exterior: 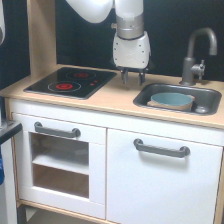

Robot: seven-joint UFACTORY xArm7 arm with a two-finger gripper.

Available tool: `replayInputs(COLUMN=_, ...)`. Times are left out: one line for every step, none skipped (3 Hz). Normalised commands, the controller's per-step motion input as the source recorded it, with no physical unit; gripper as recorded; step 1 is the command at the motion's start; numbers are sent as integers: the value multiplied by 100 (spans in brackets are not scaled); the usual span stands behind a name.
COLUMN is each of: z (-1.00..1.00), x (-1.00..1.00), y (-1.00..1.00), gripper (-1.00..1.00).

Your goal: Place the pot in the sink

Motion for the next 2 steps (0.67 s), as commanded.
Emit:
replayInputs(z=25, x=-26, y=-8, gripper=100)
replayInputs(z=23, x=-27, y=-11, gripper=100)
